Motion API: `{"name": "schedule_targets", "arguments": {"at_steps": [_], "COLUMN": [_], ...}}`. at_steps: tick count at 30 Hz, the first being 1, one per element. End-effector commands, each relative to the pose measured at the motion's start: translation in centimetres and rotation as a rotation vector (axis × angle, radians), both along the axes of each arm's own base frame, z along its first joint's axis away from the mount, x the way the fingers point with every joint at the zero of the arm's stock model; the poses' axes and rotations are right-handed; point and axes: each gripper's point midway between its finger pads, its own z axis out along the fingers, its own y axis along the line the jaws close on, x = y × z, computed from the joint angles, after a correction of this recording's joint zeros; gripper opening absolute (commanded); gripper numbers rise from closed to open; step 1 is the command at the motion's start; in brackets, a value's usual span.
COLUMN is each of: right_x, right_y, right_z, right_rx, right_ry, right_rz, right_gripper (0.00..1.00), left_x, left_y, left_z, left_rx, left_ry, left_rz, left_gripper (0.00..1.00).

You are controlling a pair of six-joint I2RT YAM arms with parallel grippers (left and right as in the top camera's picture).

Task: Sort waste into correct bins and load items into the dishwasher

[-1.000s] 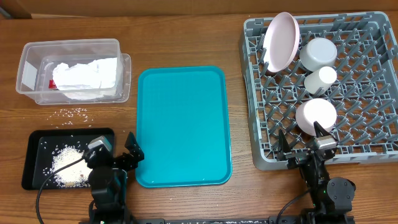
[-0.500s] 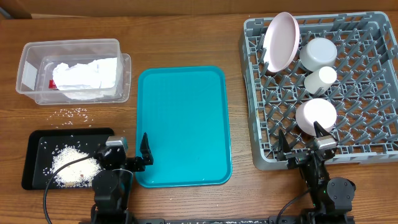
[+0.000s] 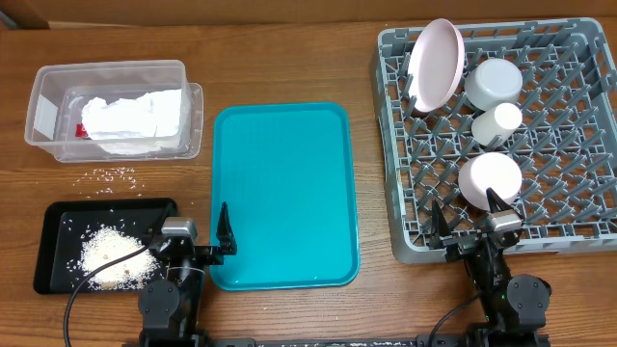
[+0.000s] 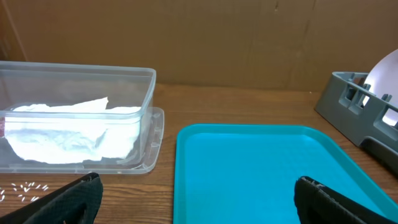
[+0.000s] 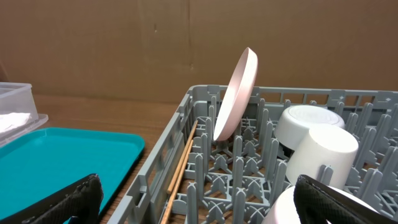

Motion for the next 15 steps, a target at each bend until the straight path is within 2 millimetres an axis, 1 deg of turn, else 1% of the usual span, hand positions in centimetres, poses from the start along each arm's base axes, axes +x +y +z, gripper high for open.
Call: {"name": "schedule_targets", "arguments": {"at_steps": [1, 9, 15], "right_x": [0.03, 0.03, 0.03], "right_y": [-0.19, -0.19, -0.19], "right_z": [-0.15, -0.15, -0.15], "right_rx": [-0.004, -0.004, -0.004], "right_ry": [-0.006, -0.006, -0.006], "right_rz": [-0.012, -0.012, -0.012], "right_gripper": [1.00, 1.00, 1.00], "left_x": [-0.06, -0.05, -0.04], "left_y": [-0.44, -0.11, 0.03], "left_z": [0.12, 0.04, 0.04], "left_rx": [0.031, 0.001, -0.108], "left_ry": [-0.011, -0.007, -0.001], "left_rz": [-0.025, -0.004, 0.013], "left_gripper": [1.00, 1.00, 1.00]}}
